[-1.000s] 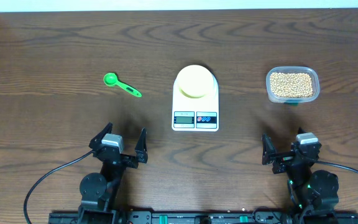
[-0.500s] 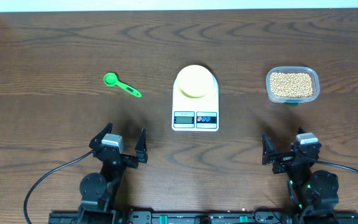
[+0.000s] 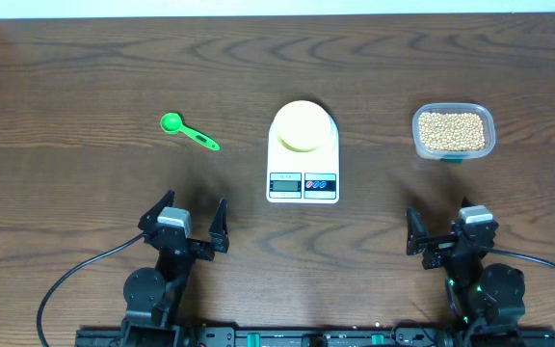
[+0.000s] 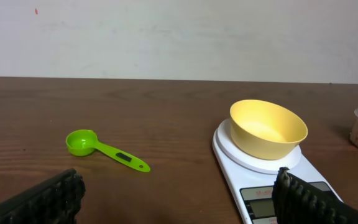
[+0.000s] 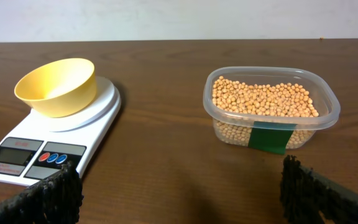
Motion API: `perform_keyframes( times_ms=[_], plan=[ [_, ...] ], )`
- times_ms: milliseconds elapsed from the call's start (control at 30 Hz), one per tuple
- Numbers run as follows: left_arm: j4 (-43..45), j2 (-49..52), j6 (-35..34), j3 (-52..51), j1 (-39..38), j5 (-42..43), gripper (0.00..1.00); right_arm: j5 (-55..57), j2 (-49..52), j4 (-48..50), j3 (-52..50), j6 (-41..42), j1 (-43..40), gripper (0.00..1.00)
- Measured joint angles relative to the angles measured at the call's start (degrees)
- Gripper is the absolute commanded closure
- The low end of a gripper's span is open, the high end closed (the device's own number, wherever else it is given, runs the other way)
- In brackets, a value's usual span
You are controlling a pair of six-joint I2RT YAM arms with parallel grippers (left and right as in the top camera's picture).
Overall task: Scoop item into bowl and weigh 50g on scale
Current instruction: 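Move the left gripper to the green scoop and the right gripper toward the scale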
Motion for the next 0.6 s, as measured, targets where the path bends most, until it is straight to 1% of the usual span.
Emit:
perform_keyframes(
  times_ms=[200, 267, 333, 400, 500, 600],
  plan=[
    [0.5, 0.0, 0.0, 0.0, 0.0, 0.0, 0.01, 1.1, 0.0, 0.7, 0.0, 0.1, 0.0, 0.01],
    [1.1, 0.0, -0.1, 0.0, 0.0, 0.1, 0.01, 0.9, 0.0, 2.9, 0.0, 0.6, 0.0, 0.01],
    [4.1, 0.0, -0.6, 0.0, 0.0, 0.2, 0.01, 0.0, 0.0, 6.7, 0.1, 1.0, 0.0, 0.01],
    [8.9, 0.1, -2.3, 0.2, 0.0, -0.5, 0.01, -0.2, 0.0, 7.8, 1.2, 1.1, 0.0, 0.01],
    [12.2, 0.8, -4.4, 4.4, 0.0, -4.3, 0.01, 0.5, 0.9, 7.5, 6.1, -0.5, 0.0, 0.01],
    [12.2, 5.6, -5.2, 13.2, 0.0, -8.5, 0.01, 2.0, 5.2, 7.0, 15.8, -4.2, 0.0, 0.01]
  ],
)
